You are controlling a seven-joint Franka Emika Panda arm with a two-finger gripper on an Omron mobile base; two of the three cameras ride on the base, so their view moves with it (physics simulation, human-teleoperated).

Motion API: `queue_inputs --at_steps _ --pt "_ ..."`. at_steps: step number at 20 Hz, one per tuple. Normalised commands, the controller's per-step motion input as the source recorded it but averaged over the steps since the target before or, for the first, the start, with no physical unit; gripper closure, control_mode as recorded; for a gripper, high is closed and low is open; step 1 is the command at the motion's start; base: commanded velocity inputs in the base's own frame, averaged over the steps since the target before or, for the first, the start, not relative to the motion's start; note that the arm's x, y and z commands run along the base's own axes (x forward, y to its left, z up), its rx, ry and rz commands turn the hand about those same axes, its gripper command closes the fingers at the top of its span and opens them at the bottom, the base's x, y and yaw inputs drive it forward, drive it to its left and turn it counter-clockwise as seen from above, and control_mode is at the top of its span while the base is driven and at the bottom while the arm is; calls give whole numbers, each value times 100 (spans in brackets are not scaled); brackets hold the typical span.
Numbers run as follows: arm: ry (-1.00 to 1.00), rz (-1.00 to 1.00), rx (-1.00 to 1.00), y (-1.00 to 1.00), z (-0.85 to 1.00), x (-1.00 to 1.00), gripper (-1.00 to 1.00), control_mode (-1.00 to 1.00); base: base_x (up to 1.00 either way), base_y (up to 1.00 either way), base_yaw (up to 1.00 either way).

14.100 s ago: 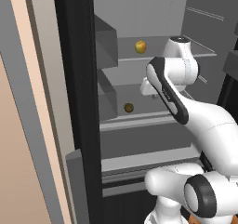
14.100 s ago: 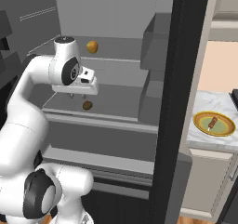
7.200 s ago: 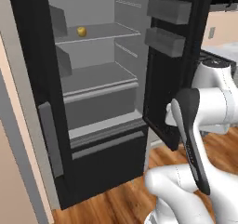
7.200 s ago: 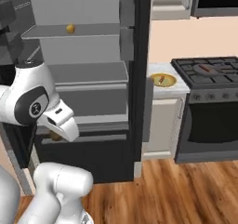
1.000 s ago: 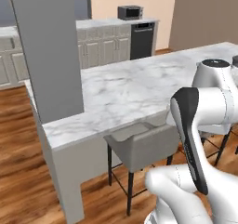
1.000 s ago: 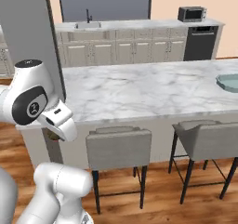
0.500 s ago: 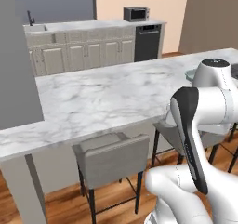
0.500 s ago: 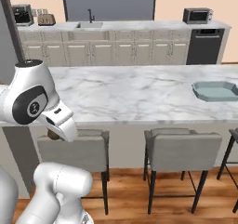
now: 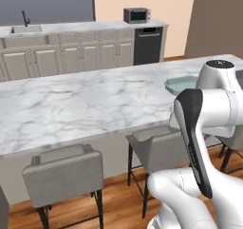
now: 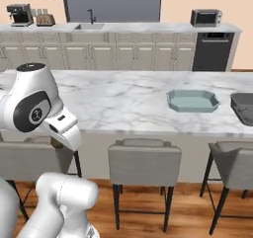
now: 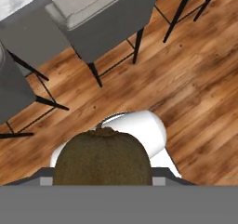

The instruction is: Place the cold items (apple and kiwi) from the fridge in one tupperware on the dining counter. Place the warm items (hot dog and kebab skewer) in the stove area in another tupperware.

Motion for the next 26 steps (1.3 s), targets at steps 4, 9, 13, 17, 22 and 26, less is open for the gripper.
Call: queue_inputs --at_steps 4,9,13,17,22,26 --pt "0 0 0 0 0 0 100 100 20 -100 16" --pt "0 0 0 0 0 0 100 100 28 -100 14" --pt "0 0 0 0 0 0 100 100 35 -100 11" --pt "0 0 0 0 0 0 100 100 35 -100 8" --pt "0 0 0 0 0 0 100 100 43 -100 6" --pt "0 0 0 0 0 0 100 100 65 -100 5"
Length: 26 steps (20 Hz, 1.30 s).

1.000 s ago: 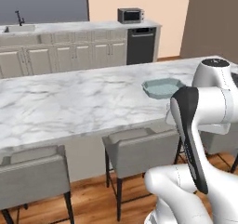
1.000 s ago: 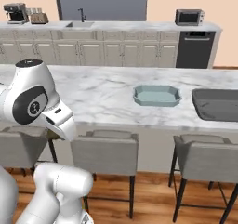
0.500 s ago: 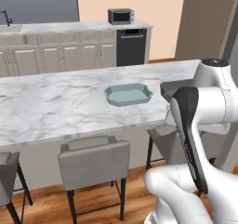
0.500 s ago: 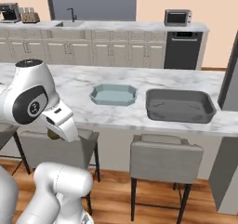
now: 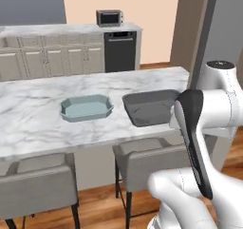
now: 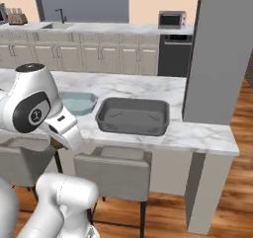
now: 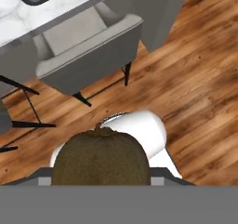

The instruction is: Place the cold items (apple and kiwi) from the fridge in one tupperware on the dining counter. Place the warm items (hot dog and kebab skewer) in the stove area in another tupperware.

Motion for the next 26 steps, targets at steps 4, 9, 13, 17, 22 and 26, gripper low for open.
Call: queue_inputs --at_steps 4,9,13,17,22,26 --pt "0 0 0 0 0 0 100 100 75 -99 7" --pt "0 0 0 0 0 0 100 100 91 -59 12" --pt "16 9 10 -1 -6 100 100 -100 0 0 0" --pt "19 8 1 0 -20 100 100 -100 0 0 0" --pt "11 6 0 0 -38 100 100 -100 0 0 0" --pt "2 5 0 0 -44 80 100 -100 0 0 0"
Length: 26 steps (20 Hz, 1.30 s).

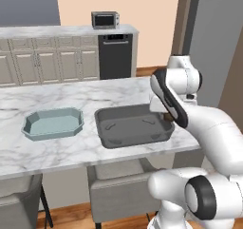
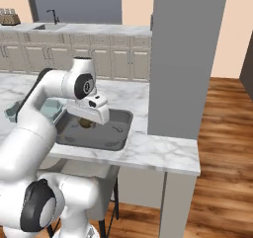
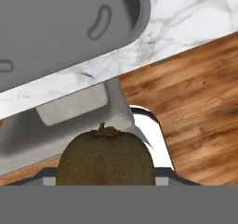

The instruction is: Place the cold items (apple and kiwi) from the fridge in one tupperware on the dining counter. Place the warm items (hot dog and kebab skewer) in the stove area in another tupperware.

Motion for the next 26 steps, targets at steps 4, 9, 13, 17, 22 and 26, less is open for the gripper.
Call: queue_inputs --at_steps 4,9,13,17,22,26 --pt "16 5 -4 0 -55 32 100 -100 0 0 0" --pt "15 3 -1 0 -46 50 100 -100 0 0 0" --pt "13 2 0 0 -41 58 100 -100 0 0 0" --pt "3 1 0 0 -33 57 100 -100 0 0 0" --pt "0 1 0 0 -36 56 100 -100 0 0 0" --pt "0 1 0 0 -32 58 100 -100 0 0 0"
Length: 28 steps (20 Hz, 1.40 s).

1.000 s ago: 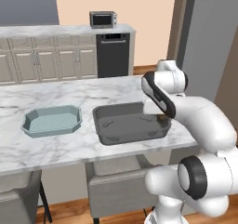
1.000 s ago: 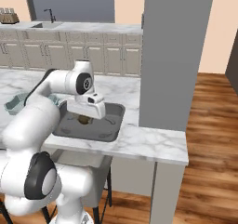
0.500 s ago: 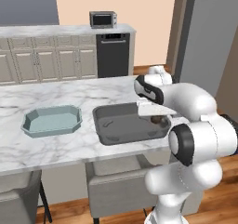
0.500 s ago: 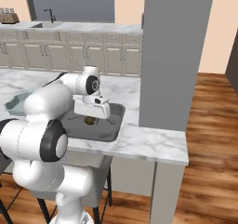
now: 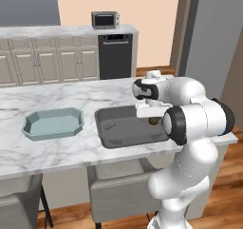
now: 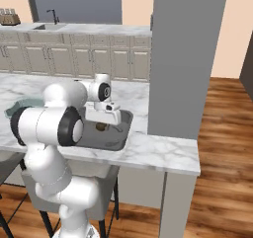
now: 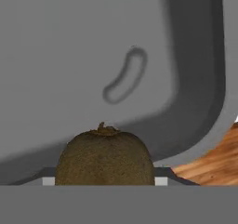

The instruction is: Place the cold items (apple and kiwi) from the fridge in one tupperware on the dining counter. Place the warm items (hot dog and kebab skewer) in the stove area in another tupperware.

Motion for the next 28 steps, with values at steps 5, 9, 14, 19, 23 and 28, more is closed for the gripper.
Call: queue_inputs --at_steps 5,9,14,19,23,28 --pt "0 1 0 0 -38 51 100 -100 0 0 0" --pt "-1 0 0 0 -41 43 100 -100 0 0 0" --pt "-2 0 0 0 -37 37 100 -100 0 0 0" --pt "-4 0 0 0 -35 24 100 -100 0 0 0" --pt "-7 0 0 0 -35 10 100 -100 0 0 0" --pt "-18 0 -1 0 -18 -10 -100 -100 0 0 0"
